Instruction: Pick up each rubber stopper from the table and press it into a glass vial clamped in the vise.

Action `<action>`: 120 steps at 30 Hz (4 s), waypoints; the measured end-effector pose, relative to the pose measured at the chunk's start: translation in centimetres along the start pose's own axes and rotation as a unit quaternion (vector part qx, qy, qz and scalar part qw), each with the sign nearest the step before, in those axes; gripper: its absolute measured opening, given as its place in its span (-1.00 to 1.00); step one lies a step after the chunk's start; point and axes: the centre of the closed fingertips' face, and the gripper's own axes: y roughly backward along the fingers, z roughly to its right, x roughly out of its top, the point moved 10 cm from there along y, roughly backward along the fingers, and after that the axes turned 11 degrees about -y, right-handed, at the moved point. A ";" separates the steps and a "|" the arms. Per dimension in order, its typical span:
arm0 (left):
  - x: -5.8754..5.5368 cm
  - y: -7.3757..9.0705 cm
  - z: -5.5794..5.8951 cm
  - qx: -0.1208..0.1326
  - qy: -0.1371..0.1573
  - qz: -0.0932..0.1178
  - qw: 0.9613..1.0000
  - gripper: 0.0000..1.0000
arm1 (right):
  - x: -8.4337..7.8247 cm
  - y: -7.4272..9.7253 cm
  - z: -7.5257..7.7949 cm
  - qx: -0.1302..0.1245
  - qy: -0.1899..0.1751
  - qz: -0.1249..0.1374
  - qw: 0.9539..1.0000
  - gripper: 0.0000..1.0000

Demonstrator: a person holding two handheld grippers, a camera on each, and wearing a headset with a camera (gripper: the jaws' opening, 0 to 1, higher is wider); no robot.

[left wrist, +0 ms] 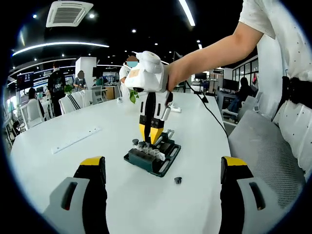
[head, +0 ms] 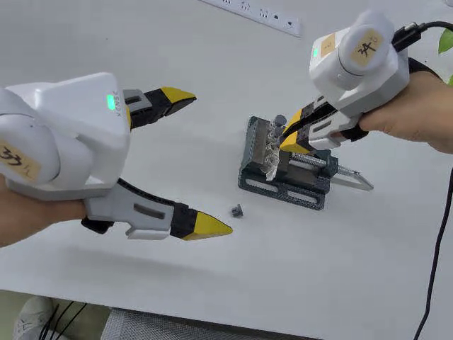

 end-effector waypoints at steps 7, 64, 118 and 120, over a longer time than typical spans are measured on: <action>-0.2 0.2 0.1 0.001 0.005 0.002 1.000 0.94 | 0.2 -0.3 -0.1 0.000 0.008 -0.013 1.000 -0.89; 0.4 -0.3 0.6 -0.015 0.008 0.017 1.000 0.87 | 1.6 -0.8 0.0 -0.007 0.015 -0.073 0.997 -0.86; -0.2 -0.6 0.8 -0.020 0.016 0.021 0.999 0.82 | 0.5 -0.4 0.2 -0.003 -0.018 -0.021 1.000 -0.97; -0.4 -0.5 0.7 -0.019 0.017 0.021 0.999 0.82 | 0.5 -0.4 0.2 -0.004 -0.015 -0.022 1.000 -0.97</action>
